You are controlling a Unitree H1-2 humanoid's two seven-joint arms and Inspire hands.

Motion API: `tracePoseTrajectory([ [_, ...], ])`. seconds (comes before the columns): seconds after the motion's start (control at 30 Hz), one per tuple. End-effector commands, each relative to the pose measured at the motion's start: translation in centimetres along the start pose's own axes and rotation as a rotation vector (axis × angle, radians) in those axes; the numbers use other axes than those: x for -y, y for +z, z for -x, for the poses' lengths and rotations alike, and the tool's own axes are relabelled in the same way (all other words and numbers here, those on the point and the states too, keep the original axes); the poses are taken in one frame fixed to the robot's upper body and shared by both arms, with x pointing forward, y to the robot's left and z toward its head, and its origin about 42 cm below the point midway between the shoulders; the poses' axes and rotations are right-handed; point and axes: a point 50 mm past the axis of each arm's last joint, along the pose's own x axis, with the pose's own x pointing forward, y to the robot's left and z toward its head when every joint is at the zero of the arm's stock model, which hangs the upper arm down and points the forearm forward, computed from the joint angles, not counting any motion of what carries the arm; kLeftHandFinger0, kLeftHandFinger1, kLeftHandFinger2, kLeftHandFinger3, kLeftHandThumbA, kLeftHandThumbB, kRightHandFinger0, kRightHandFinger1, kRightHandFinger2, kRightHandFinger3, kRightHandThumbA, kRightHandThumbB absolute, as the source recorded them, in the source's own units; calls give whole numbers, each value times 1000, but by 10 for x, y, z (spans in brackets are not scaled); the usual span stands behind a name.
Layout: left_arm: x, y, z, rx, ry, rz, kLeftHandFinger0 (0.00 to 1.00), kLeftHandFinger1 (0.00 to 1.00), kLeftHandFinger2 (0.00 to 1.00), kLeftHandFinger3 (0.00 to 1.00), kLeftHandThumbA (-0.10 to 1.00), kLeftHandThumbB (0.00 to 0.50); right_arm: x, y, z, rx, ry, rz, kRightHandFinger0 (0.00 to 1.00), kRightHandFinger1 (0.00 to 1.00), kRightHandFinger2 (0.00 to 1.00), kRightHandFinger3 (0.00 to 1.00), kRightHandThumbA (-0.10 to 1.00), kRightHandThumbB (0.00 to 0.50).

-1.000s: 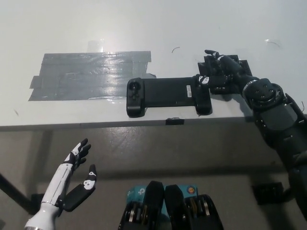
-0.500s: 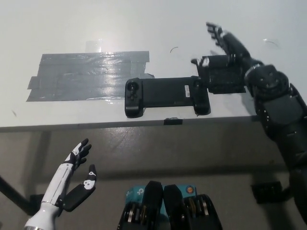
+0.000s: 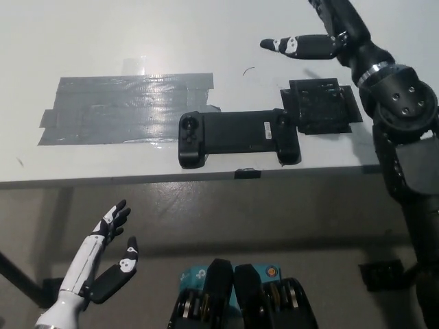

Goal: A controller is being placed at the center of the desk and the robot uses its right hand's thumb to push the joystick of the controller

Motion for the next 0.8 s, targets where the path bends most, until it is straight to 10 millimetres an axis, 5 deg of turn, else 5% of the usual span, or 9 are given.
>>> tracePoseTrajectory([
  [0.0,-8,9,-1,39,1,-24,1000,1000,1000,1000,271,28,11,77,27,224,63,-16,1000,1000,1000,1000,1000,381],
  [0.07,-9,8,1,40,-2,-23,1000,1000,1000,1000,273,26,3,79,55,280,80,-7,1000,1000,1000,1000,1000,338],
  [0.1,-9,7,0,40,-3,-23,1000,1000,1000,1000,274,27,2,81,64,281,77,9,1000,1000,1000,1000,1000,446],
  [0.13,-9,8,-2,41,-3,-24,1000,1000,1000,1000,276,26,-1,82,78,279,72,32,1000,1000,1000,1000,1000,395],
  [0.27,-9,7,-3,35,1,-23,1000,1000,1000,1000,285,23,-25,77,146,305,75,39,1000,1000,1000,1000,1000,412],
  [0.37,-8,4,2,26,-2,-35,1000,1000,1000,1000,352,12,-45,60,187,276,71,42,1000,1000,1000,1000,1000,377],
  [0.43,-7,3,4,20,-5,-36,1000,1000,1000,1000,396,5,-51,51,200,250,77,26,1000,1000,1000,1000,1000,364],
  [0.6,-3,2,5,24,-16,-43,1000,1000,1000,1000,708,21,-65,9,241,87,59,-54,1000,1000,1000,1000,1000,353],
  [0.77,4,3,6,35,-14,-14,1000,1000,1000,1000,811,52,-77,-33,258,-28,57,-42,1000,1000,1000,1000,1000,322],
])
